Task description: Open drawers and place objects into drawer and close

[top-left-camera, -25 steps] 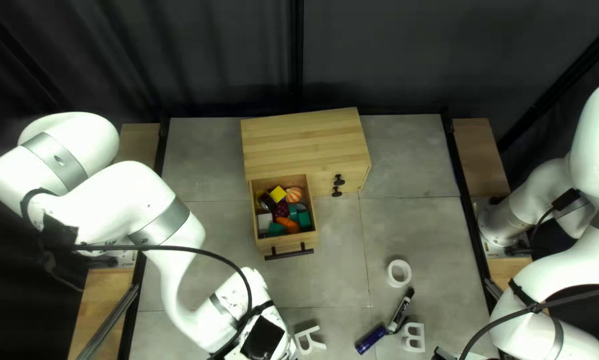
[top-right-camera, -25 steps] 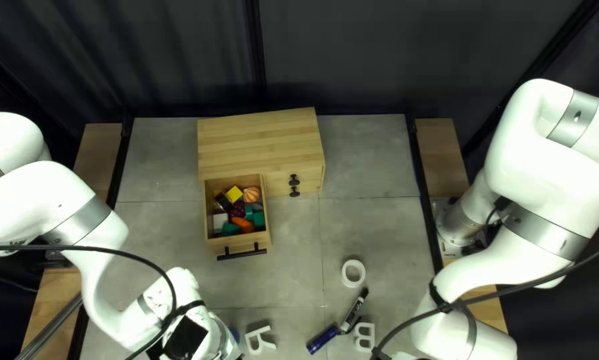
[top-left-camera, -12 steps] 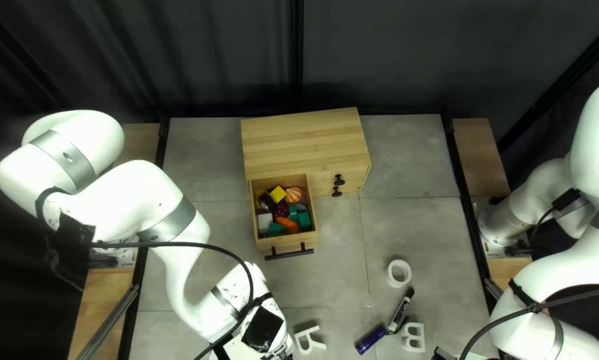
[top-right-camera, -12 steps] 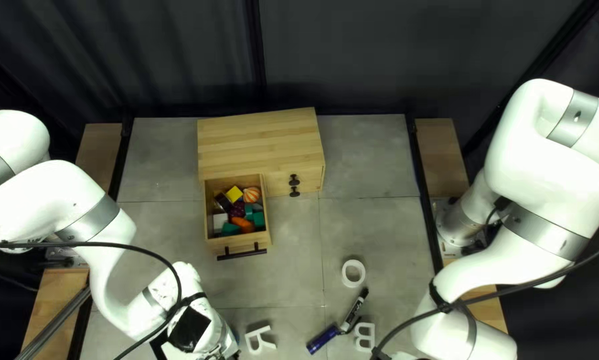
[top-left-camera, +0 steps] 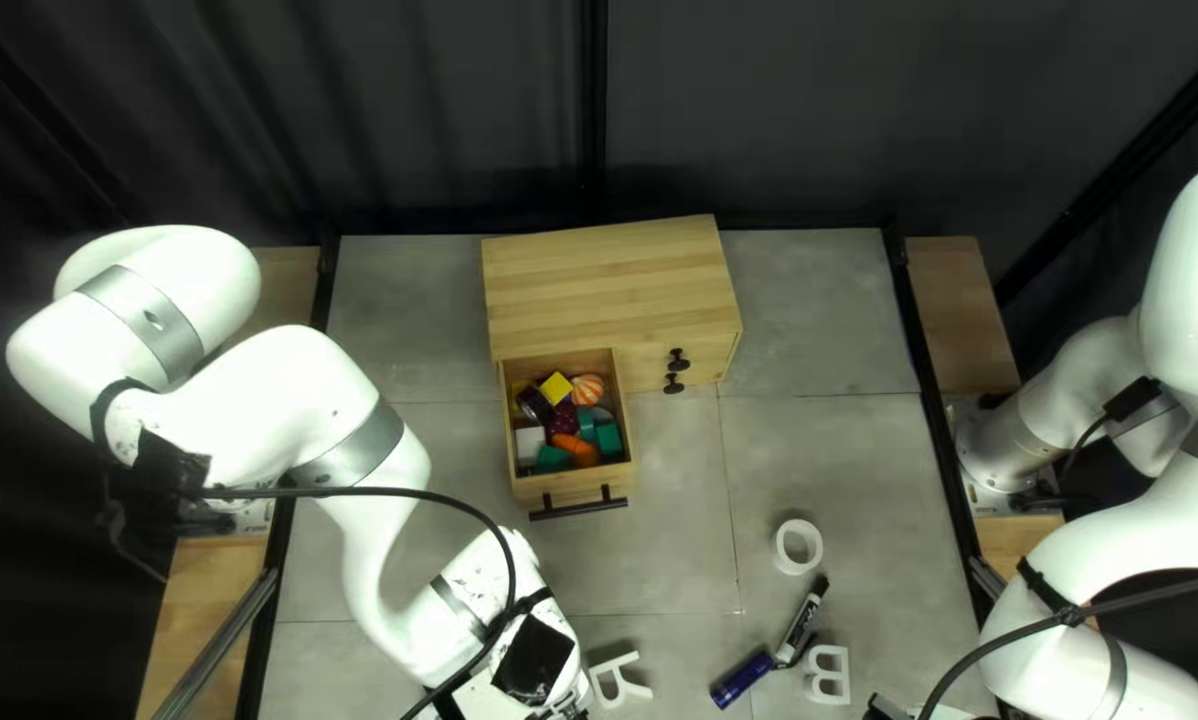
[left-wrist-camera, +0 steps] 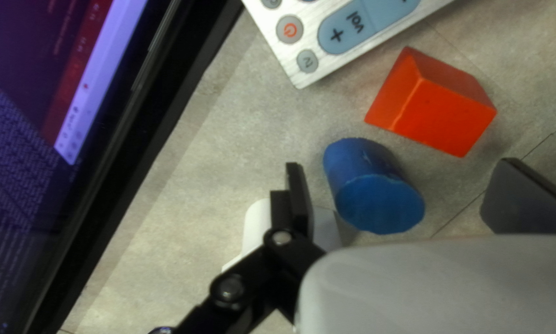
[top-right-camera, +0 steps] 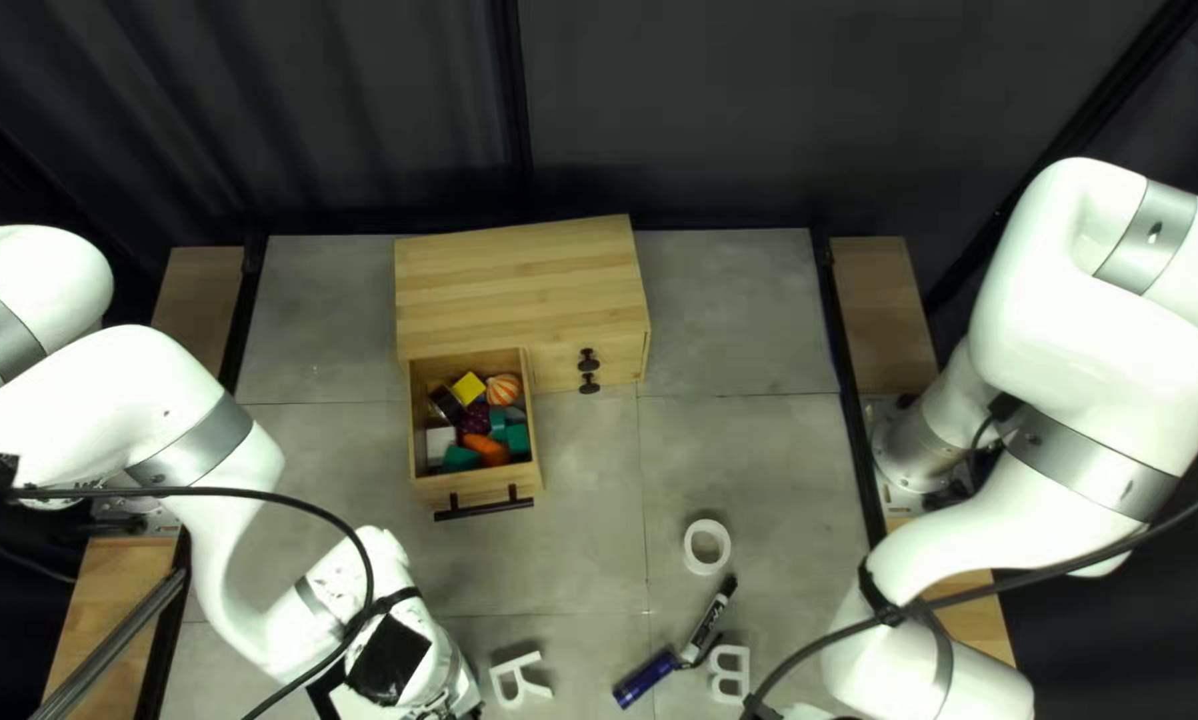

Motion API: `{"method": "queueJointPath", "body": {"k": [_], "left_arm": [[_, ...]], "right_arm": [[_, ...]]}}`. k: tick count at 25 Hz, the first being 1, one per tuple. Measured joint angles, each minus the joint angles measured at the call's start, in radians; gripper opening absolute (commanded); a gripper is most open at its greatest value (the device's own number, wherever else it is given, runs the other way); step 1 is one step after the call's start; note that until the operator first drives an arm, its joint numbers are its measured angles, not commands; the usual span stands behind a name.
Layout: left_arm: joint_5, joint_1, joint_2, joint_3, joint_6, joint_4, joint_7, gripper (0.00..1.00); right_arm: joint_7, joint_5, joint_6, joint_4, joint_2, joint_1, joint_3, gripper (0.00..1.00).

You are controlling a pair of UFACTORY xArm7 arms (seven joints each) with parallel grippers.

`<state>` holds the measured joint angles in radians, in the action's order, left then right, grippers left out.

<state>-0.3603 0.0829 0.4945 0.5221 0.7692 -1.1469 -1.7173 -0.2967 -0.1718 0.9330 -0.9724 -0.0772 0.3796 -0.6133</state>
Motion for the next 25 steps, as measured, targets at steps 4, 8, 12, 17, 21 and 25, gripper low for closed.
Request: {"method": "queueJointPath", "body": {"k": [4,8,12,17,21,25], "left_arm": [[0.001,0.000,0.002,0.000,0.005,-0.007,-0.003,0.82],[0.000,0.000,0.006,-0.002,0.007,-0.013,-0.003,0.86],[-0.002,-0.001,0.012,-0.006,0.010,-0.021,-0.005,0.80],[-0.006,0.003,0.025,-0.009,0.011,-0.034,-0.007,0.63],[-0.005,0.004,0.020,-0.007,0.005,-0.024,0.001,0.70],[-0.006,0.004,0.019,-0.009,0.000,-0.020,0.003,0.09]], "right_arm": [[0.000,0.000,0.000,0.000,0.000,0.000,0.000,1.00],[0.000,0.000,0.000,0.000,0.000,0.000,0.000,1.00],[0.000,0.000,0.000,0.000,0.000,0.000,0.000,1.00],[0.000,0.000,0.000,0.000,0.000,0.000,0.000,1.00],[0.000,0.000,0.000,0.000,0.000,0.000,0.000,1.00],[0.000,0.000,0.000,0.000,0.000,0.000,0.000,1.00]]}}
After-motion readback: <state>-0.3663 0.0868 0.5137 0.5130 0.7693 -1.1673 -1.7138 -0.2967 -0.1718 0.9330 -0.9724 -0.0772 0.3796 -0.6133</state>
